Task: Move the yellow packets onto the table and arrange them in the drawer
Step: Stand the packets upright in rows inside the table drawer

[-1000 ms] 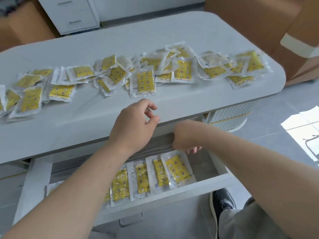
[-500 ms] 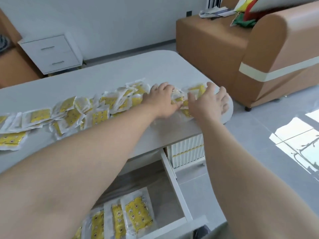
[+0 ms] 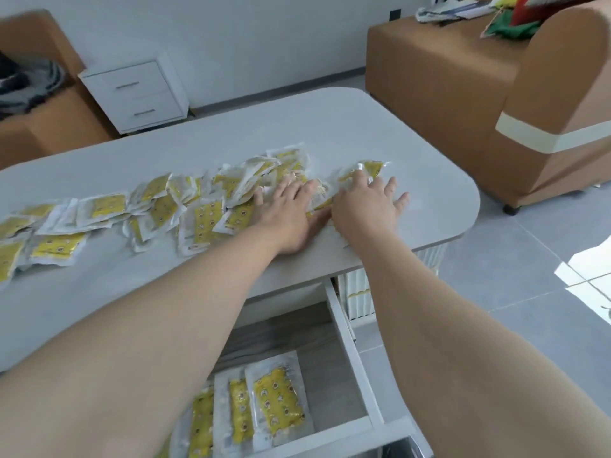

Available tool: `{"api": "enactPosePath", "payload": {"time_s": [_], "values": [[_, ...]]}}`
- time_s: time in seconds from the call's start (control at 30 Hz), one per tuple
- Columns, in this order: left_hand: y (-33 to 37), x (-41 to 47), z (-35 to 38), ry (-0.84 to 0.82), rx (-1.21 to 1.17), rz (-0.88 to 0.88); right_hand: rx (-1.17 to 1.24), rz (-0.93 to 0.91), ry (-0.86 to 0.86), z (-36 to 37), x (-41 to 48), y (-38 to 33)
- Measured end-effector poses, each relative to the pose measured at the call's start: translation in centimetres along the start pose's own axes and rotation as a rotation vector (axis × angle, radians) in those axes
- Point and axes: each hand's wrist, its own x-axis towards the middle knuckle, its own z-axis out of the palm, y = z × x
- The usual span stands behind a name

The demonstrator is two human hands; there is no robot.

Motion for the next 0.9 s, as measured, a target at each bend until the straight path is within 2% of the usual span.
{"api": "enactPosePath", "payload": {"time_s": [0.17, 0.4, 0.57, 0.73, 0.9], "values": [[-5.4, -5.0, 0.5, 0.073, 0.181, 0.017, -0.008, -0.137, -0.035, 2.8, -4.4, -3.5], [-12.9, -10.8, 1.5, 0.036, 0.164, 0.007, -0.042, -0.232, -0.145, 5.4, -9.4, -8.9], [-16.7, -13.5, 1.4, 0.03, 0.204, -0.07, -0.015, -0.277, -0.233, 7.0, -11.8, -12.6], [-17.9, -15.0, 0.8, 0.107, 0.235, -0.131, 0.065, -0.249, -0.297, 7.3, -11.5, -14.3], [-16.4, -16.4, -0.4, 0.29, 0.027, -0.191, 0.421, -0.07, -0.219, 5.5, -10.0, -14.5]]}}
